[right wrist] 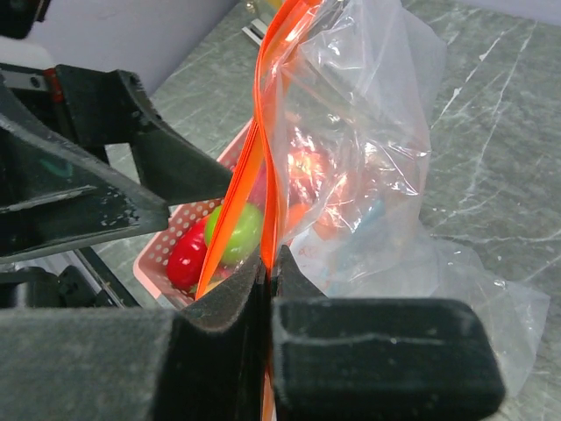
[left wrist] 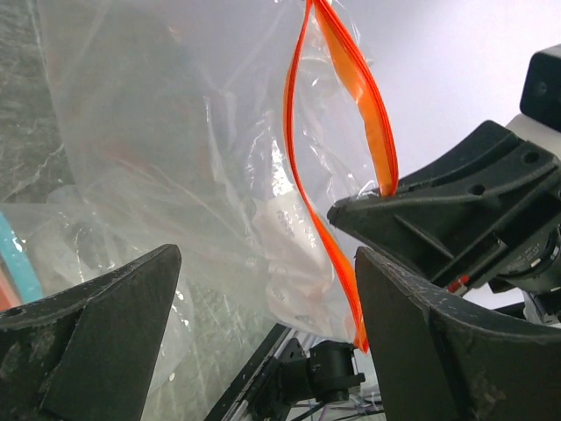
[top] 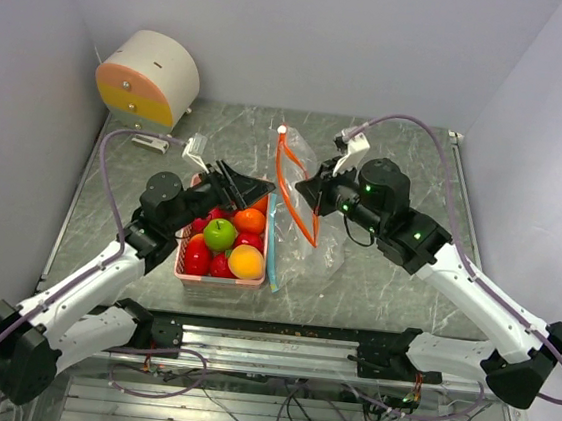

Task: Place the food in the zip-top bag and seal the zipper
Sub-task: Pick up the zipper food storage bag at the center of the board, then open the zipper of the food storage bag.

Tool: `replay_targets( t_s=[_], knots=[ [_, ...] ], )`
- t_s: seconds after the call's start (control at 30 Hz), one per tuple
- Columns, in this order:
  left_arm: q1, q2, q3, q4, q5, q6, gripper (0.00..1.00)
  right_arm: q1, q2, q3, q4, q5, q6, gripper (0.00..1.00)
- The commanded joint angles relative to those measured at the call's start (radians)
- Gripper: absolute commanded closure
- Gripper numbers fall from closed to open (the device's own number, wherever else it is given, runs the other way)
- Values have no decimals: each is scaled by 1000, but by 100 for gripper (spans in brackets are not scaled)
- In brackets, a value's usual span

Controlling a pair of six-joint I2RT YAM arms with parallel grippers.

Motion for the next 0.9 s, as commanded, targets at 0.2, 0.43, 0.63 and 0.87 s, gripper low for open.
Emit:
replay_targets(
  t_s=[0.2, 0.43, 0.63, 0.87],
  knots=[
    [-23, 101, 25, 172, 31, -50, 5, 16, 10, -35, 61, -42, -11, 100],
    [-81, 152, 86, 90, -37, 4, 9, 33, 17, -40, 64, -51, -22, 100],
    [-103, 209, 115, 84, -54, 13, 25, 52, 5, -46, 63, -31, -27, 100],
    [-107, 199, 91, 61, -108, 46, 47, 52, -29, -58, 42, 6, -27, 100]
  ],
)
